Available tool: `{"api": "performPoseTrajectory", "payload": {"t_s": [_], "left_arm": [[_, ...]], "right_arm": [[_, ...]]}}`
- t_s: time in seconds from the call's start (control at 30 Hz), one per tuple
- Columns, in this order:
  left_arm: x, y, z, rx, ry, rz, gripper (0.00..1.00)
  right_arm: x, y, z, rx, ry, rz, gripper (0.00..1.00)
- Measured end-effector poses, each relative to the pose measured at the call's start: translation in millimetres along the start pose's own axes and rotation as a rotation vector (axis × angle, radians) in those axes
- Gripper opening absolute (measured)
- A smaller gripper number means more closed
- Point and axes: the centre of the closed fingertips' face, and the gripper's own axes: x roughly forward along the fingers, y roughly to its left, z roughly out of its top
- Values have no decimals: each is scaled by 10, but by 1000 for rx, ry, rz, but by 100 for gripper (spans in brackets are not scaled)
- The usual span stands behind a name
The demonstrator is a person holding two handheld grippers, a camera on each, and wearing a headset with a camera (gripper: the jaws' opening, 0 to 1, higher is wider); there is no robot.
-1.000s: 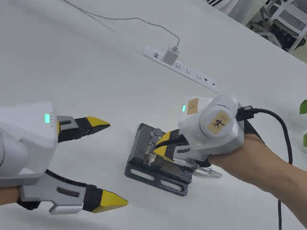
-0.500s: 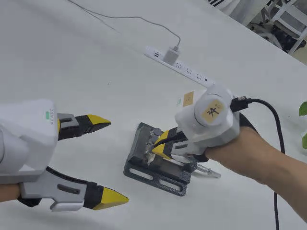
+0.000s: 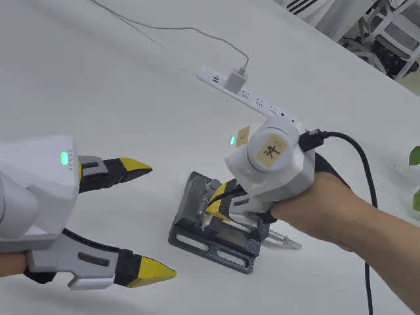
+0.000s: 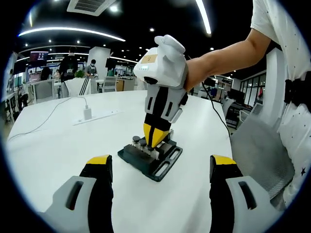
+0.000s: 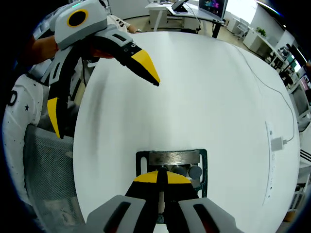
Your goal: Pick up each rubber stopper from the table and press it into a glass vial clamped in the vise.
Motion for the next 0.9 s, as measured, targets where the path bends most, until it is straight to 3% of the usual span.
{"api": "performPoseTrajectory", "payload": {"t_s": [0.4, 0.53, 0.77, 0.83, 0.87, 0.9], "left_arm": [[26, 23, 29, 4, -4, 5, 79], [31, 23, 66, 11, -9, 6, 79], [38, -12, 169, 24, -19, 2, 79], [23, -36, 204, 30, -17, -1, 78], [11, -46, 214, 32, -14, -2, 78], [1, -50, 219, 37, -10, -1, 78]], "right_arm": [[19, -11, -14, 67, 44, 19, 0], [26, 12, -17, 62, 52, 1, 0], [1, -6, -27, 110, -25, 2, 0], [-9, -7, -22, 91, -40, -4, 0], [-9, -4, -14, 195, -68, -4, 0], [-13, -7, -16, 196, -78, -10, 0]]}}
